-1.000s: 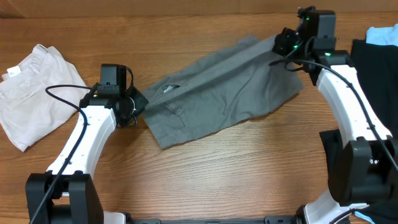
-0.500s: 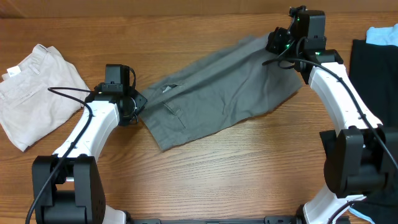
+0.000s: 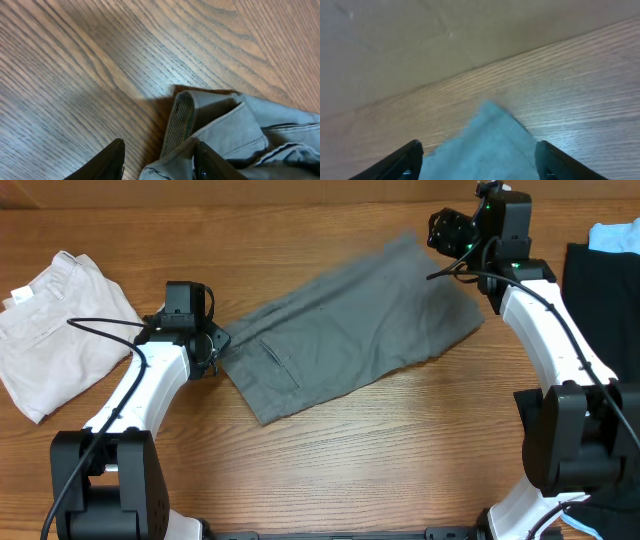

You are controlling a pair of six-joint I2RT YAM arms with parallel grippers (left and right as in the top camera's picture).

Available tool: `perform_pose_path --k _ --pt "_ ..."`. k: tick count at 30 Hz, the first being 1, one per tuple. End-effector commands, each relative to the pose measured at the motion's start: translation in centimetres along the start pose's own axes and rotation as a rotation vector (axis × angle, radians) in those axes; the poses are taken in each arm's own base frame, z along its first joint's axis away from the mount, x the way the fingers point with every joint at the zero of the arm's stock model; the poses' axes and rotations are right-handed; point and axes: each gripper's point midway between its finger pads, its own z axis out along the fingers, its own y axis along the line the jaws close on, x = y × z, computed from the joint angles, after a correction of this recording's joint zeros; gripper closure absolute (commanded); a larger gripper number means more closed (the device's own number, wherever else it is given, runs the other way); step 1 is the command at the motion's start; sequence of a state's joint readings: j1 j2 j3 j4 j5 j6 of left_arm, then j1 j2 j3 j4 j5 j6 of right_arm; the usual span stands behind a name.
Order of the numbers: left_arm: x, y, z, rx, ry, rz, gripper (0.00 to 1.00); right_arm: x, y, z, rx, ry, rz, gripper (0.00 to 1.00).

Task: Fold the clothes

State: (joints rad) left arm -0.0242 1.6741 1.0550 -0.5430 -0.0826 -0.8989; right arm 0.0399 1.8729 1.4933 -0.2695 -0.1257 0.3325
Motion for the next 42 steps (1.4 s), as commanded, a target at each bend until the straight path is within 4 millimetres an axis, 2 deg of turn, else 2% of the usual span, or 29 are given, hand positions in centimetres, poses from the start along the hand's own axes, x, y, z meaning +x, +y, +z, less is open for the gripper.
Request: perform_pose_path --k 1,3,8,11,13,14,16,18,19,21,23,25,26,27,29,32,35,38,42 --pt "-2.4 0.7 -1.5 -0.08 -0.065 0.036 0.52 -1.2 -1.3 -0.4 0.037 -0.016 -0.003 0.2" --pt "-3.5 1.3 -2.5 -0.118 -0.092 0.028 0.52 -0.7 -2.5 -0.6 0.064 0.011 0.014 0.19" --pt "-7.2 0.7 -6.5 -0.115 -0.157 0.05 0.49 1.5 -9.0 -2.1 0.2 0.139 0.113 0.19" --pt "-8.8 -1.2 -8.5 -0.047 -0.19 0.081 0.45 3.0 -11.8 -3.3 0.263 0.209 0.164 0.19" --pt "-8.3 -2.7 -8.9 0.016 -0.157 0.118 0.46 3.6 -12.6 -3.8 0.277 0.242 0.179 0.19" --pt "-7.5 -3.6 -8.9 0.058 -0.118 0.139 0.47 4.0 -12.6 -3.9 0.264 0.262 0.171 0.19" --pt "-4.6 -5.6 -8.6 0.157 -0.002 0.215 0.6 5.0 -11.6 -4.0 0.196 0.321 0.113 0.23" --pt "-1.8 -6.5 -8.2 0.205 0.089 0.267 0.74 6.2 -10.9 -4.2 0.149 0.374 0.062 0.29" --pt "1.6 -6.7 -7.4 0.208 0.186 0.311 0.87 7.9 -10.4 -4.3 0.135 0.429 0.03 0.38" --pt "4.0 -6.0 -6.5 0.169 0.239 0.35 0.93 9.2 -10.0 -4.3 0.126 0.466 0.0 0.47" --pt "6.7 -4.9 -5.2 0.129 0.286 0.399 0.94 10.6 -9.4 -4.0 0.111 0.499 -0.038 0.55" --pt "8.4 -3.1 -3.6 0.063 0.294 0.432 0.92 11.6 -9.0 -3.7 0.102 0.513 -0.052 0.6" --pt "8.6 -2.2 -2.9 0.029 0.286 0.44 0.92 12.1 -8.8 -3.6 0.098 0.517 -0.057 0.67" --pt "8.8 -1.0 -1.7 -0.01 0.267 0.443 0.9 12.6 -8.6 -3.3 0.092 0.519 -0.064 0.69" --pt "8.7 0.2 -0.3 -0.045 0.233 0.447 0.85 13.2 -8.3 -2.8 0.081 0.511 -0.079 0.69" --pt "7.5 1.7 1.4 -0.111 0.145 0.447 0.8 14.1 -7.8 -2.0 0.063 0.493 -0.101 0.69" --pt "6.2 1.9 2.5 -0.142 0.081 0.443 0.72 15.0 -7.3 -1.5 0.048 0.489 -0.118 0.7" --pt "5.6 1.3 3.6 -0.121 0.059 0.44 0.71 16.6 -6.7 -1.3 0.035 0.507 -0.136 0.7" --pt "5.5 1.2 5.6 -0.118 0.054 0.431 0.69 18.5 -6.5 -0.9 0.026 0.514 -0.154 0.63"
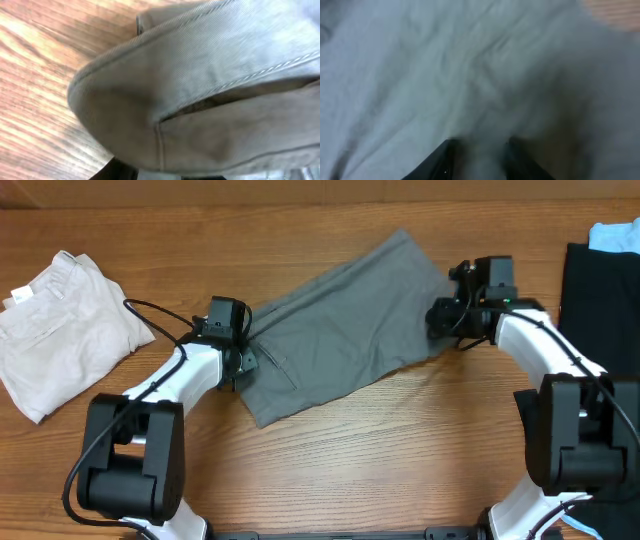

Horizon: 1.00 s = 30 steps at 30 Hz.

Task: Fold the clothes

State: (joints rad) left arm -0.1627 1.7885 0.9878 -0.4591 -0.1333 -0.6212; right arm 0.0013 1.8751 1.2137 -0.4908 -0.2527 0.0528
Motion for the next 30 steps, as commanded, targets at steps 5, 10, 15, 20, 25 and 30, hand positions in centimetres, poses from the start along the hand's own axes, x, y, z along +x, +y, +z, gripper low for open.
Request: perform_pose_path --k 5,10,15,20,25,30 --pt "0.3 2.4 2.7 -0.072 0.036 -0.018 0.69 4.2 -1.1 2.8 0.037 0.109 0.009 0.44" --pt "-2.2 3.4 2.5 -0.021 0.033 -0.099 0.69 8.4 -2.0 3.4 0.065 0.272 0.069 0.58" --pt "-6.0 2.6 1.2 0.045 -0.024 -0.029 0.67 12.2 -2.1 1.6 0.12 0.431 0.231 0.58" --pt "-9.3 0.9 -0.7 0.096 -0.084 0.022 0.62 15.8 -1.5 -0.3 0.151 0.593 0.261 0.62" --pt "-11.1 -1.5 -2.9 0.188 -0.091 0.071 0.58 16.0 -1.0 -1.0 0.153 0.607 0.252 0.63" --pt "-8.7 -0.1 -5.7 0.14 0.096 0.075 0.31 11.2 -0.9 -3.3 0.172 0.459 0.237 0.62"
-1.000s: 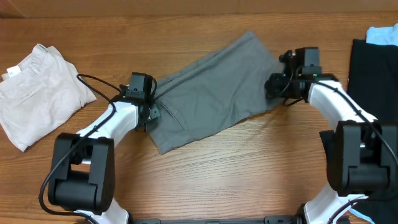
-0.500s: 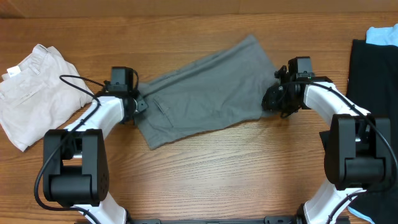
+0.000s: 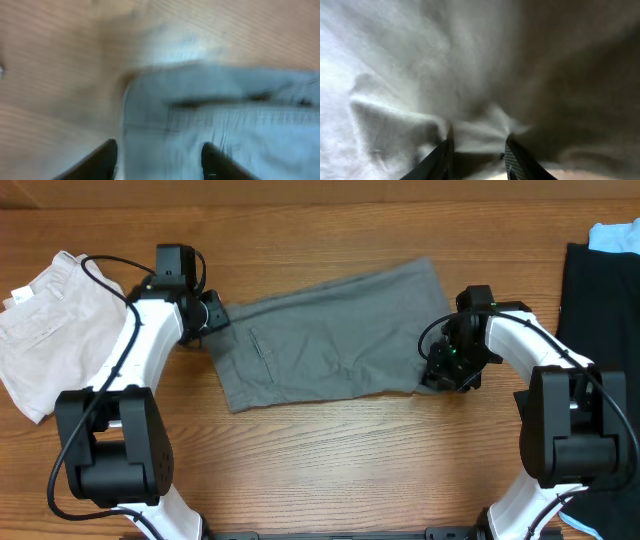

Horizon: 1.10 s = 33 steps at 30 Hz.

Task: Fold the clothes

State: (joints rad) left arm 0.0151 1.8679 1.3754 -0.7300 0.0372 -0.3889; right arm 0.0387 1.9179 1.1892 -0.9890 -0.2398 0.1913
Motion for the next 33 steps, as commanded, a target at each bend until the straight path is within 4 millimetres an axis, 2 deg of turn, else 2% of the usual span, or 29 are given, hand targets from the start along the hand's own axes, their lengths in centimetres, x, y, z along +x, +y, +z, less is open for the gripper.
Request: perform_pose_path --k 1,3,5,9,12,18,21,22,23,28,29,30,32,33 --pt "1.5 -0.3 -2.4 0.036 0.14 0.0 0.27 -2.5 -0.3 -4.7 0.065 -0.155 0.001 0.61" --pt "3.9 0.2 -3.9 0.016 0.257 -0.004 0.21 -4.2 0.1 -7.9 0.084 -0.253 -0.009 0.56" --pt "5.9 1.2 -4.4 -0.028 0.339 0.028 0.15 -5.8 1.2 -11.4 0.072 -0.355 -0.026 0.5" --pt "6.7 2.0 -3.2 -0.055 0.346 0.033 0.11 -6.7 2.0 -13.6 0.054 -0.414 -0.038 0.49" --pt "7.2 2.2 -1.1 -0.043 0.322 0.042 0.1 -6.6 2.2 -13.7 0.047 -0.412 -0.041 0.49" --pt "8.8 1.1 3.7 0.1 0.246 0.106 0.1 -6.4 2.2 -13.6 0.049 -0.404 -0.041 0.48" --pt "8.7 -0.5 4.7 0.204 0.203 0.114 0.12 -6.5 2.2 -13.6 0.048 -0.408 -0.041 0.48" --pt "8.7 -2.0 5.0 0.286 0.18 0.128 0.14 -6.5 2.2 -13.6 0.048 -0.409 -0.041 0.48" --pt "8.8 -2.6 5.1 0.316 0.17 0.136 0.14 -6.5 2.2 -13.6 0.048 -0.409 -0.041 0.49" --pt "9.9 -4.8 6.0 0.364 0.125 0.206 0.17 -6.5 2.2 -13.6 0.048 -0.407 -0.041 0.48" --pt "10.2 -5.2 6.1 0.368 0.123 0.22 0.23 -6.4 2.3 -13.6 0.045 -0.405 -0.042 0.49" --pt "10.4 -5.3 6.1 0.358 0.12 0.231 0.45 -6.4 2.3 -13.6 0.044 -0.405 -0.042 0.49" --pt "10.4 -5.3 6.1 0.356 0.12 0.231 0.73 -6.4 2.3 -13.6 0.044 -0.405 -0.042 0.49" --pt "10.3 -5.3 6.1 0.354 0.122 0.228 0.9 -6.5 2.3 -13.6 0.043 -0.406 -0.043 0.49"
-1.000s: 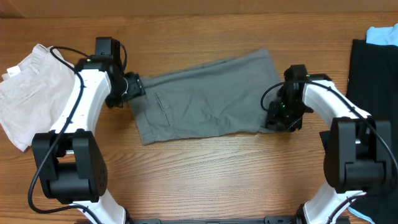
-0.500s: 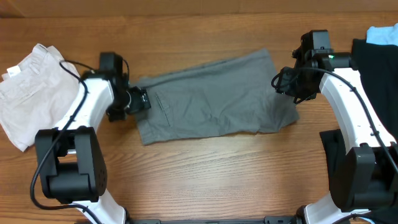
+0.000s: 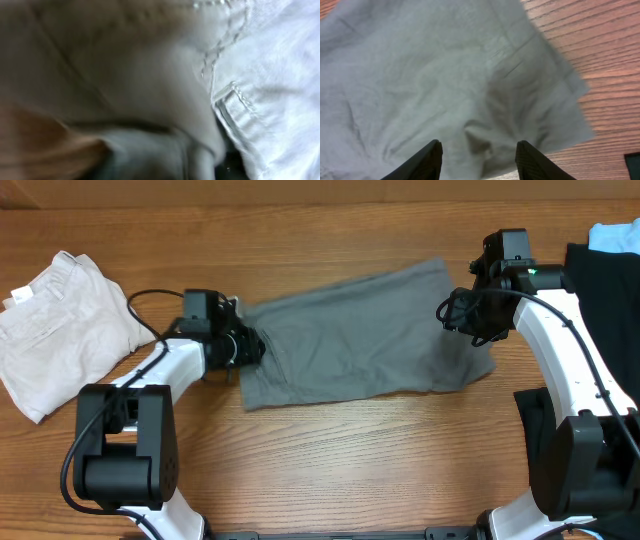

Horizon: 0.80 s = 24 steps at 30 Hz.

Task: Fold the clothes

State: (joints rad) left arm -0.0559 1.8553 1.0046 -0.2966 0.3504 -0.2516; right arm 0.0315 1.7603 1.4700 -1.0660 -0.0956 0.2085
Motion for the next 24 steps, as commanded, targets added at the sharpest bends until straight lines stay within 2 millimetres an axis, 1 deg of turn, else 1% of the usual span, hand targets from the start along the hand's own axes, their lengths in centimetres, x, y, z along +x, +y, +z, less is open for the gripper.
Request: perform_pose_path --k 1,4,6,7,9,10,11,13,15,16,17,18,21,24 --pt "2.2 0.0 0.9 0.018 0.073 -0.005 0.96 -0.6 0.0 -0.5 -0.001 -0.023 -0.003 0.49" --pt "1.8 0.9 -0.2 -0.016 0.082 -0.037 0.96 -0.5 0.3 -0.5 -0.009 -0.02 -0.042 0.49" --pt "1.3 1.6 -1.5 -0.046 0.091 -0.063 0.96 -0.3 0.8 -0.5 -0.025 -0.015 -0.083 0.49" --pt "0.9 1.8 -2.4 -0.059 0.098 -0.079 0.96 0.0 1.4 -0.5 -0.045 -0.007 -0.109 0.49" --pt "0.0 1.7 -4.8 -0.073 0.112 -0.11 0.96 0.8 3.6 -0.5 -0.135 0.017 -0.18 0.49" --pt "-0.4 1.6 -5.7 -0.076 0.114 -0.118 0.96 1.1 4.4 -0.5 -0.162 0.023 -0.2 0.49" --pt "-1.3 1.2 -7.2 -0.08 0.111 -0.127 0.96 1.7 6.1 -0.6 -0.208 0.036 -0.241 0.49" --pt "-2.8 0.5 -9.7 -0.088 0.097 -0.132 0.96 2.6 7.8 -0.3 -0.228 0.051 -0.283 0.49" --pt "-4.1 0.1 -11.8 -0.12 0.086 -0.131 0.96 3.9 9.8 0.3 -0.239 0.077 -0.336 0.5" --pt "-4.5 0.0 -12.6 -0.135 0.083 -0.129 0.96 4.6 10.8 0.5 -0.253 0.09 -0.363 0.5" --pt "-4.8 0.1 -13.1 -0.151 0.077 -0.124 0.96 4.9 11.4 0.6 -0.263 0.097 -0.375 0.5" --pt "-5.3 0.3 -13.9 -0.182 0.067 -0.111 0.96 5.9 13.1 0.9 -0.292 0.113 -0.411 0.5" --pt "-6.2 0.9 -15.5 -0.252 0.046 -0.083 0.96 7.0 15.2 1.6 -0.306 0.124 -0.399 0.5" --pt "-7.0 0.6 -16.7 -0.259 0.026 -0.08 0.96 8.0 17.0 2.1 -0.352 0.132 -0.403 0.51"
